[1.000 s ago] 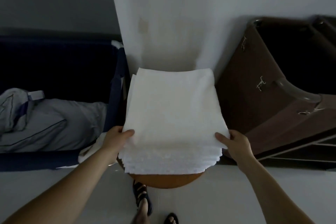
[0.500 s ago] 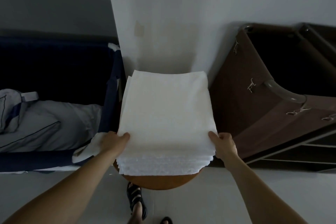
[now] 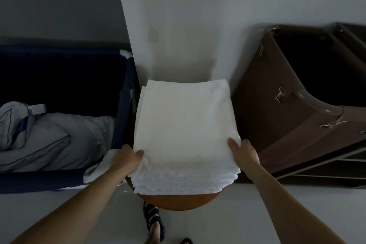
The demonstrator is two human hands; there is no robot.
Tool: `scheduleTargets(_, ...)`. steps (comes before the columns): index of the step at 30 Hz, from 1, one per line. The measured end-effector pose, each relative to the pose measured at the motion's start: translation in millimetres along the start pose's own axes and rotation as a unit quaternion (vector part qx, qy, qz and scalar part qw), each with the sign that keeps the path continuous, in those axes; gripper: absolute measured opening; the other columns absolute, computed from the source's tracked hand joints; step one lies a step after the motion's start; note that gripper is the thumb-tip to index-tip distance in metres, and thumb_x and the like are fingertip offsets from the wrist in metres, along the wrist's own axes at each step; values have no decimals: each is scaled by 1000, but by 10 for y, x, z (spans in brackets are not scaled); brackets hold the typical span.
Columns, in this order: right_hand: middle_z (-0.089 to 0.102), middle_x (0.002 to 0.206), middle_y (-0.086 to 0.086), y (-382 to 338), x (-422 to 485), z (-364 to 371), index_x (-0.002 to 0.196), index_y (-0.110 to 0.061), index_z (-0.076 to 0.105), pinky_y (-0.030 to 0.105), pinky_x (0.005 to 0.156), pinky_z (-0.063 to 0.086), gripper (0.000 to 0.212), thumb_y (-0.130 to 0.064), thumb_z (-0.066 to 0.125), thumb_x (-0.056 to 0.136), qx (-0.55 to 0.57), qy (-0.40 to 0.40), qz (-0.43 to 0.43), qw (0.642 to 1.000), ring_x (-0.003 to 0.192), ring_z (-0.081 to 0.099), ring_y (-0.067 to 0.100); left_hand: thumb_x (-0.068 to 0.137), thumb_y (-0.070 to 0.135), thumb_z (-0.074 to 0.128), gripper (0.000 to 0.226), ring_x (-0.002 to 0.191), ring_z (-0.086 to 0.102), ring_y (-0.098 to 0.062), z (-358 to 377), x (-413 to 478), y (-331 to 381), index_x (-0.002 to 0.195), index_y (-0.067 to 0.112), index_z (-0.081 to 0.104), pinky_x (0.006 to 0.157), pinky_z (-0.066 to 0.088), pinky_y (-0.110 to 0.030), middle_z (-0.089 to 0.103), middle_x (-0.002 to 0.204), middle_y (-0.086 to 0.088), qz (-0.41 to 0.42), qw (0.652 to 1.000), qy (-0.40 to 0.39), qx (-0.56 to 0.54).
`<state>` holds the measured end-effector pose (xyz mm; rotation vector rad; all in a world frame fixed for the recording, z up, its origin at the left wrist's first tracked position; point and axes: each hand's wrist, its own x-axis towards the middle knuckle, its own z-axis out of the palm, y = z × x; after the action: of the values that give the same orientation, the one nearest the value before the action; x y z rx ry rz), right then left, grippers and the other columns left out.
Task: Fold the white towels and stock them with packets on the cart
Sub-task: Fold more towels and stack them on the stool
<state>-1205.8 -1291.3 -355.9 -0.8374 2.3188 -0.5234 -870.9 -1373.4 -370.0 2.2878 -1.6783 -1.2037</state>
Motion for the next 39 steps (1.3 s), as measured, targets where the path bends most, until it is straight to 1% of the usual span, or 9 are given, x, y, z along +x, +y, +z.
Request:
scheduleTargets(7, 61, 107, 9, 241, -130, 184, 109, -11, 45, 43, 82, 50, 50, -60, 43, 95, -35, -17, 2, 999, 94, 59, 31, 98, 31, 58, 32, 83, 54, -26, 75, 47, -226, 104, 1, 52, 74, 44, -35, 64, 106, -19, 36, 999, 18, -3)
scheduleTargets(11, 36, 147, 7, 64, -137, 126, 143, -16, 32, 47, 109, 33, 58, -45, 48, 95, -170, 78, -98, 977, 135, 32, 29, 92, 32, 61, 46, 107, 52, -31, 137, -92, -30, 126, 6, 44, 84, 48, -41, 53, 126, -17, 110, 976, 133, 133)
scheduleTargets(14, -6, 164, -1, -208, -126, 128, 156, -30, 1, 46, 121, 7, 73, -47, 40, 97, -248, 102, -231, 935, 151, -10, 24, 94, 49, 50, 81, 150, 6, -33, 169, -89, 238, 156, 17, 11, 119, 21, -47, 10, 162, -12, 276, 913, 169, 250)
scheduleTargets(16, -22, 163, -2, -367, -64, 260, 154, -36, -10, 50, 120, -4, 70, -61, 20, 97, -294, 58, -275, 913, 148, -24, 24, 97, 62, 27, 81, 147, -29, -27, 238, 49, 378, 155, 25, -15, 122, -4, -46, -27, 161, -4, 328, 885, 112, 311)
scheduleTargets(18, -25, 161, -2, -403, 11, 441, 154, -38, -11, 54, 120, -8, 75, -72, 4, 89, -325, 14, -283, 902, 147, -27, 26, 89, 74, 6, 82, 142, -39, -23, 336, 212, 381, 153, 30, -20, 120, -13, -45, -37, 157, -2, 333, 880, 59, 335)
scheduleTargets(21, -25, 162, -3, -229, 119, 645, 154, -40, -8, 56, 119, -9, 74, -73, 9, 90, -350, -20, -270, 897, 148, -25, 27, 78, 77, -9, 87, 143, -37, -22, 530, 317, 160, 150, 32, -26, 119, -17, -44, -37, 157, -2, 296, 900, 25, 319)
scheduleTargets(30, -24, 162, -2, -325, 80, 644, 154, -40, -9, 58, 118, -12, 89, -78, -7, 74, -377, -13, -270, 886, 148, -25, 26, 93, 69, 8, 77, 144, -34, -26, 471, 252, 118, 153, 30, -23, 121, -13, -48, -33, 159, -3, 277, 904, -1, 327)
scheduleTargets(35, -32, 158, -4, -1015, -149, 822, 153, -39, -14, 58, 118, -12, 89, -81, -13, 74, -356, 2, -342, 869, 145, -32, 24, 87, 69, -4, 80, 148, -26, -27, -107, 414, 168, 154, 30, -18, 120, -8, -49, -23, 163, -1, 277, 907, 96, 301)
scheduleTargets(39, -31, 159, -4, -1744, -333, 1268, 153, -40, -14, 59, 119, -5, 83, -80, -3, 81, -333, -17, -390, 858, 144, -33, 23, 97, 64, 17, 75, 150, -20, -29, -837, 872, -82, 157, 26, -6, 122, -1, -52, -13, 165, -3, 259, 915, 138, 275)
